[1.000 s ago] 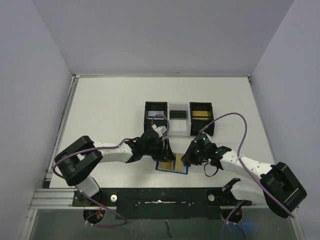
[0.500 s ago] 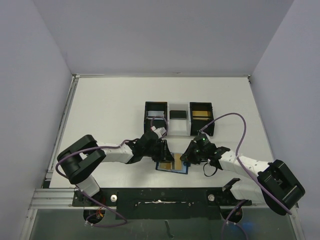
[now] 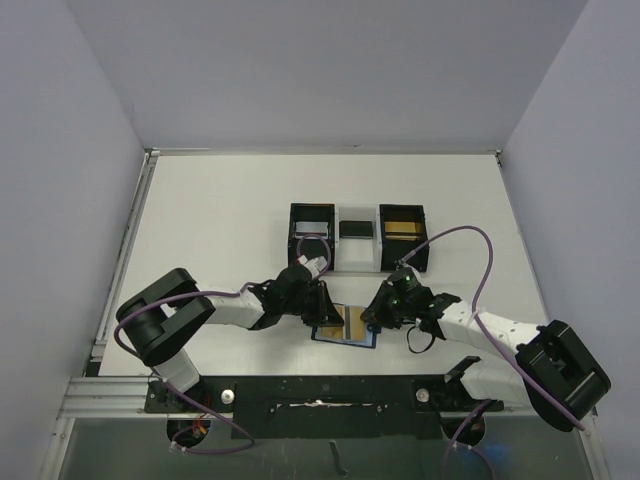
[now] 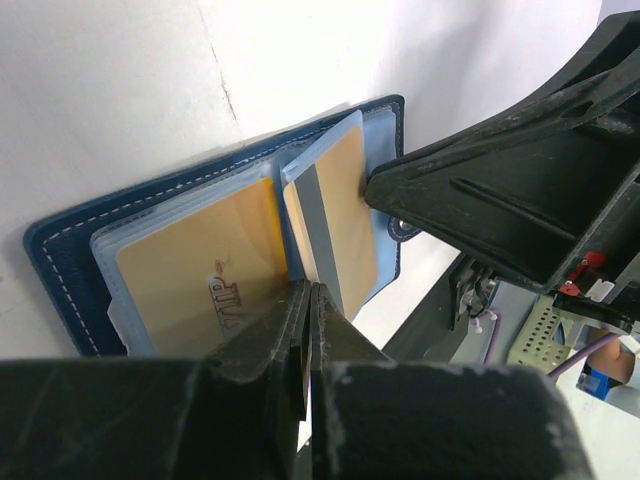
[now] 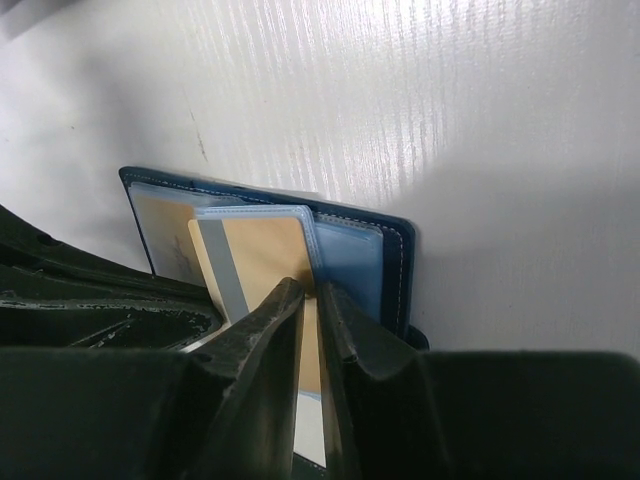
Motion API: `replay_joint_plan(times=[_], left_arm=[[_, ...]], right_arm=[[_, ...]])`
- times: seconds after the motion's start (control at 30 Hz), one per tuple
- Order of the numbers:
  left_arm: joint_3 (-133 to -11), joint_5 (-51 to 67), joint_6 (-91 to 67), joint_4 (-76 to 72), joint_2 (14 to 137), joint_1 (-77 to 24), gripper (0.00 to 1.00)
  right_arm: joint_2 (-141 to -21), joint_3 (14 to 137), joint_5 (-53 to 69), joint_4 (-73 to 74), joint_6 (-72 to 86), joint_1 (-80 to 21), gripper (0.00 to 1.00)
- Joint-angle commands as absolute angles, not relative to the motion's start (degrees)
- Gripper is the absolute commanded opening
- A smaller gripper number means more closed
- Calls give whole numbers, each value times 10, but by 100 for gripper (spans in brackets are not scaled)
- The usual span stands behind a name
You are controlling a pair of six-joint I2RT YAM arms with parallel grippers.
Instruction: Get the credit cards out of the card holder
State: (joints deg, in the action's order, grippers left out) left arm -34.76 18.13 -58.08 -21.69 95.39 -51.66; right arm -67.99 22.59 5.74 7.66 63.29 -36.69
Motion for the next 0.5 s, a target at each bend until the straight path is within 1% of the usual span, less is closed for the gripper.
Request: replay_joint_plan(times=[0.0,0.23,0.47], left_arm=[[-348,213,-586,-278,955,-509,0],[-342,212,-582,-268,944,-505,0],[-346,210,-576,-257,938,-503,0]], right_arm=[[-681,237,39,151,604,-366,16],[-664,307,36,194,563,-367,19],[-658,318,81,140,566,-379,20]])
